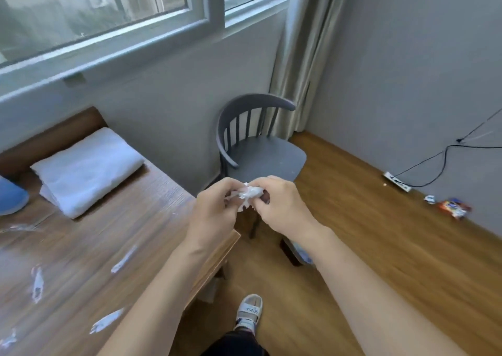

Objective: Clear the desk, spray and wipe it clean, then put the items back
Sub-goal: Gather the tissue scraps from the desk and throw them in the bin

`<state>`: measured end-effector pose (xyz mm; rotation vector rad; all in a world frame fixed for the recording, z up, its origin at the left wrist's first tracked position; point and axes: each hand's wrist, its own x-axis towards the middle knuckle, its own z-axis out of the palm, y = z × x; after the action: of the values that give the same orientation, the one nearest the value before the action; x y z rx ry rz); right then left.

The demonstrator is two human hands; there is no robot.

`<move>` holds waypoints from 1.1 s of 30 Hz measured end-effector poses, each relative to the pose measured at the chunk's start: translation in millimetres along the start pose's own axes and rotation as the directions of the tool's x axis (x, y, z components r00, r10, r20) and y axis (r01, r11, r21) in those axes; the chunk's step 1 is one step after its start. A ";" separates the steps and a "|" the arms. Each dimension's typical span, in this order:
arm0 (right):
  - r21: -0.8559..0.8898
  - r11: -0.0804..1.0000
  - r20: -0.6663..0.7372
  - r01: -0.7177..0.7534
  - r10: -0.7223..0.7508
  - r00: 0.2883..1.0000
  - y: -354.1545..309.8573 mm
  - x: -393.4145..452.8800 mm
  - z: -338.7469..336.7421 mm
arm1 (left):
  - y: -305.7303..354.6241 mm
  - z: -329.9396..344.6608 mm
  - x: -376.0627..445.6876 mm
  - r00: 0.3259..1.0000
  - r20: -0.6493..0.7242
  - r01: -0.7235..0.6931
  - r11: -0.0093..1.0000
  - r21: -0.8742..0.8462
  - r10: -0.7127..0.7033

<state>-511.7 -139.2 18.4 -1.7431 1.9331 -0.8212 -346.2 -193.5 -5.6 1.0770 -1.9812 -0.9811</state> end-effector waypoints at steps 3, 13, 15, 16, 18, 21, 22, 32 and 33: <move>-0.005 0.999 -0.020 -0.042 0.042 0.999 37.8 19.2 -33.6 | 14.5 40.4 41.8 0.998 0.037 -0.057 0.998 -0.004 0.057; -0.027 0.985 0.017 -0.171 0.171 0.985 178.5 47.2 -109.4 | 30.5 188.6 122.4 0.989 0.127 -0.075 0.997 0.034 0.070; -0.023 0.983 0.065 -0.184 0.185 0.981 215.1 46.5 -116.2 | 29.3 224.5 125.1 0.988 0.154 -0.006 1.000 0.020 0.003; -0.019 0.981 0.093 -0.195 0.196 0.976 234.2 44.7 -117.6 | 27.6 243.4 124.3 0.985 0.168 0.035 0.999 0.022 -0.038; 0.002 0.974 0.144 -0.226 0.224 0.964 274.0 40.3 -117.5 | 22.8 282.9 121.3 0.974 0.187 0.121 0.992 0.028 -0.124; 0.048 0.954 0.220 -0.296 0.279 0.935 333.5 32.8 -111.6 | 12.6 341.9 115.5 0.953 0.188 0.231 0.972 0.046 -0.236; 0.052 0.949 0.243 -0.311 0.290 0.926 352.1 31.1 -108.2 | 8.2 359.8 113.5 0.946 0.179 0.264 0.963 0.052 -0.269; 0.072 0.900 0.295 -0.430 0.393 0.871 510.2 1.6 -21.4 | -79.3 493.4 85.1 0.839 0.214 0.500 0.864 0.055 -0.499; 0.075 0.893 0.295 -0.444 0.405 0.865 524.8 -0.3 -6.1 | -94.8 505.8 82.0 0.827 0.216 0.523 0.851 0.047 -0.520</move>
<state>-907.3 -114.3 -325.6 -1.2019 1.9131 -0.5101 -760.3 -152.2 -319.3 1.6145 -1.8748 -1.4526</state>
